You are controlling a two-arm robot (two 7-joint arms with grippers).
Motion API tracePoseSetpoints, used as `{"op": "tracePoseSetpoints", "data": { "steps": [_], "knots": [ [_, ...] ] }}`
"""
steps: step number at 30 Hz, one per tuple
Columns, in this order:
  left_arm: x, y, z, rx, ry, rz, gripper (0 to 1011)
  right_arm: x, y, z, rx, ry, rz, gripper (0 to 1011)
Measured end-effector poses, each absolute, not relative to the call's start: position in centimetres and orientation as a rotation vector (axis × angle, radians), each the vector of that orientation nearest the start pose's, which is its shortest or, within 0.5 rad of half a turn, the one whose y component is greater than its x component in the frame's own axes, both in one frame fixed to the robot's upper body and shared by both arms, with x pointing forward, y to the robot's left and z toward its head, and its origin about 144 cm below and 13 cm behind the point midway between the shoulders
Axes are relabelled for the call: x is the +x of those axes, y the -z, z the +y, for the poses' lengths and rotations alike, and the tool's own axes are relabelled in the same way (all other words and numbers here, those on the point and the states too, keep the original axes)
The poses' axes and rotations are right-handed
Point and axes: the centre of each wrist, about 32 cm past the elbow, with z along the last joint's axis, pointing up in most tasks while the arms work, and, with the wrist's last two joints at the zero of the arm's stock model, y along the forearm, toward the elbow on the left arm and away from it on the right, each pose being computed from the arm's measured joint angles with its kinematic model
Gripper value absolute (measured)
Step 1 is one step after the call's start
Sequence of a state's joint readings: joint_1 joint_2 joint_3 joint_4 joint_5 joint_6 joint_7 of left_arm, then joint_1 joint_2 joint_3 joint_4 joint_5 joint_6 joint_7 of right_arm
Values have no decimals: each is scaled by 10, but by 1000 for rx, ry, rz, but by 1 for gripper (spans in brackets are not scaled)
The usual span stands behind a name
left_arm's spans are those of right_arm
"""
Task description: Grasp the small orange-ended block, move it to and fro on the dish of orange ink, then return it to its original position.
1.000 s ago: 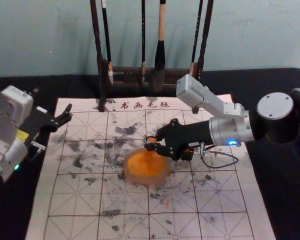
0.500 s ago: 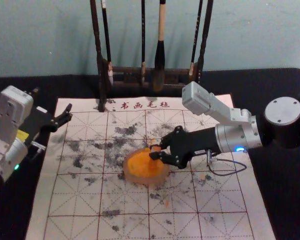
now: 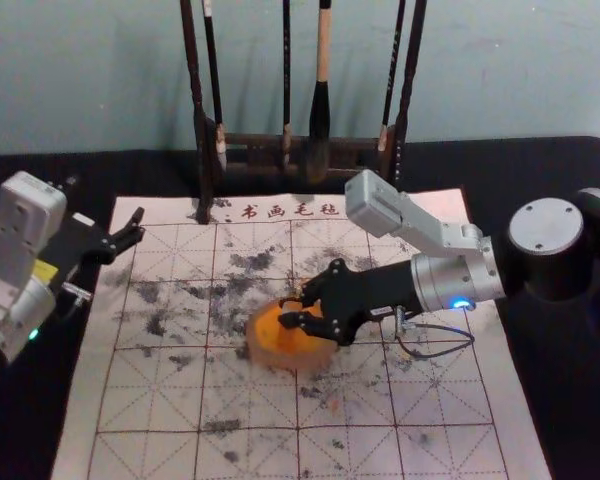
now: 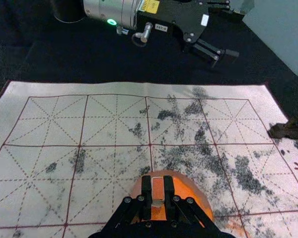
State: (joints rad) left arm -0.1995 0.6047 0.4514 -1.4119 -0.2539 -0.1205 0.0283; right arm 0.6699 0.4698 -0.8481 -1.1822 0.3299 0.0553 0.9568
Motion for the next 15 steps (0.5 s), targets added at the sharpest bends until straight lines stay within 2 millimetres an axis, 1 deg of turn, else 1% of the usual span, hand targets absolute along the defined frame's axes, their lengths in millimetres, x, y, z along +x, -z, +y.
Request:
{"op": "tracePoseSetpoints", "data": {
  "steps": [8,15],
  "knots": [
    [489,-1140,310,304,-1248,-285,1001,592,-1188,-209,-483,139,-79,123],
    [489,-1140,310,304,-1248,-285,1001,598,-1188,-210,-486,168,-80,123]
  ]
}}
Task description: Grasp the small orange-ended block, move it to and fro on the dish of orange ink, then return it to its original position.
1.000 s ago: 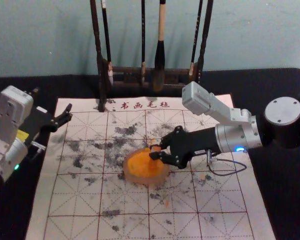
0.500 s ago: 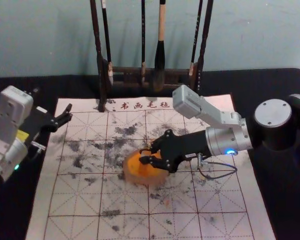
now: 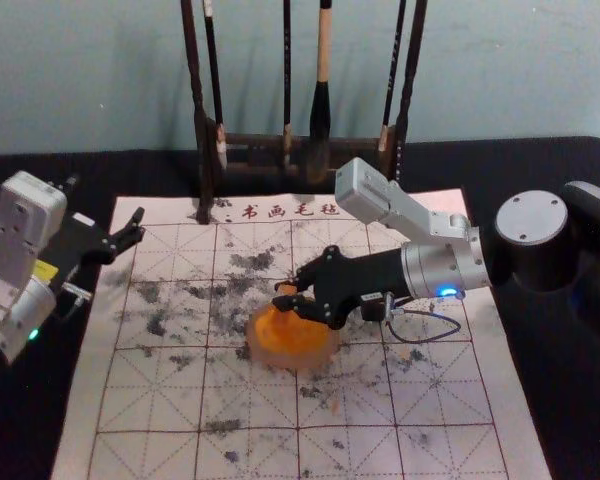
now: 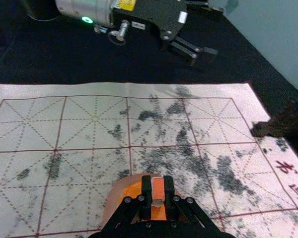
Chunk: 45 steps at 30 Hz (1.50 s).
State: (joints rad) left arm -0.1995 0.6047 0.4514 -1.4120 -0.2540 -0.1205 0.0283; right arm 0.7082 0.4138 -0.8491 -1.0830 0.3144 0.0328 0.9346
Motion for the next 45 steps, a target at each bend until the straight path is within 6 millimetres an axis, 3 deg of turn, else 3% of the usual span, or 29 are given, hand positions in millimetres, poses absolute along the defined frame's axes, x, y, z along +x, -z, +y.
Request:
{"op": "tracePoseSetpoints", "data": {
  "steps": [10,29,45],
  "knots": [
    [489,-1140,310,305,-1248,-285,1001,600,-1189,-218,-494,197,-86,123],
    [489,-1140,310,304,-1248,-285,1001,583,-1195,-237,-505,207,-87,123],
    [489,-1140,310,304,-1248,-285,1001,575,-1193,-233,-511,168,-79,123]
  ]
}}
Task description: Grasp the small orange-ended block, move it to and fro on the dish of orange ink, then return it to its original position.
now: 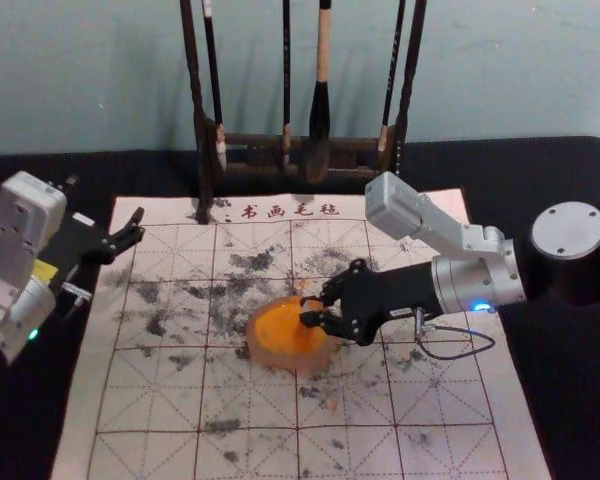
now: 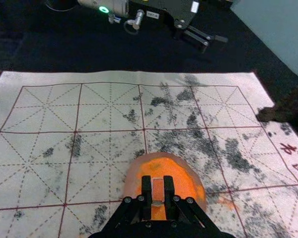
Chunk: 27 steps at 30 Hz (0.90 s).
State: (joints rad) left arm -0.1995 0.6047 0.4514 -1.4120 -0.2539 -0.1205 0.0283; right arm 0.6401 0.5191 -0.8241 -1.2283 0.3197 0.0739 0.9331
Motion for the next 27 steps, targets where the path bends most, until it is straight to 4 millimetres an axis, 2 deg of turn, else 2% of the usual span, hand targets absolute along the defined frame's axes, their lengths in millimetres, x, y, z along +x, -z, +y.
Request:
{"op": "tracePoseSetpoints", "data": {
  "steps": [13,27],
  "knots": [
    [489,-1140,310,304,-1248,-285,1001,580,-1190,-219,-495,131,-81,123],
    [489,-1140,310,305,-1248,-285,1001,596,-1191,-211,-494,150,-97,123]
  ]
}}
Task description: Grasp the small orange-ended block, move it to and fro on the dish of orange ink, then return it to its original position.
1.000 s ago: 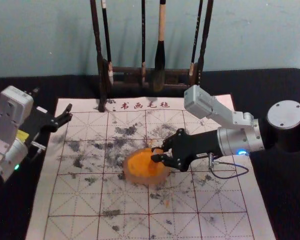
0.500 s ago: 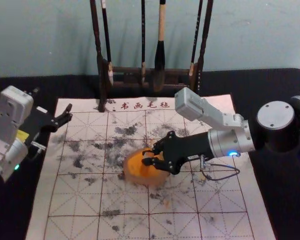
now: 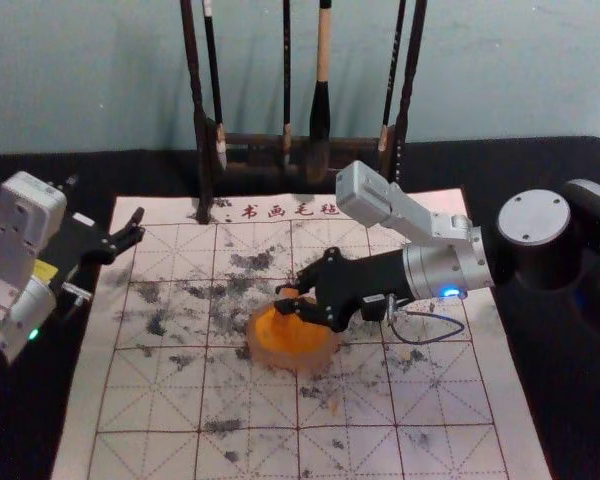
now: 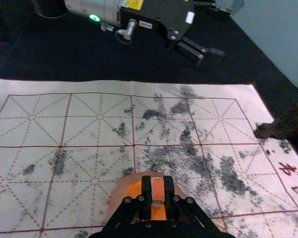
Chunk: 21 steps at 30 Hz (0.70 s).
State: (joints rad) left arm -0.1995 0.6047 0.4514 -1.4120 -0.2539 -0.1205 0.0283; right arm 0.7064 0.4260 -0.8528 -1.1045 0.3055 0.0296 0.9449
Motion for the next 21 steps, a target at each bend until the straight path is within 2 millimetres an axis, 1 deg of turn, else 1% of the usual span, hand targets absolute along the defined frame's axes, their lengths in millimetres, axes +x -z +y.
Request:
{"op": "tracePoseSetpoints", "data": {
  "steps": [9,21],
  "knots": [
    [489,-1140,310,304,-1248,-285,1001,599,-1192,-217,-506,181,-104,122],
    [489,-1140,310,305,-1248,-285,1001,594,-1195,-226,-515,199,-106,123]
  ]
}}
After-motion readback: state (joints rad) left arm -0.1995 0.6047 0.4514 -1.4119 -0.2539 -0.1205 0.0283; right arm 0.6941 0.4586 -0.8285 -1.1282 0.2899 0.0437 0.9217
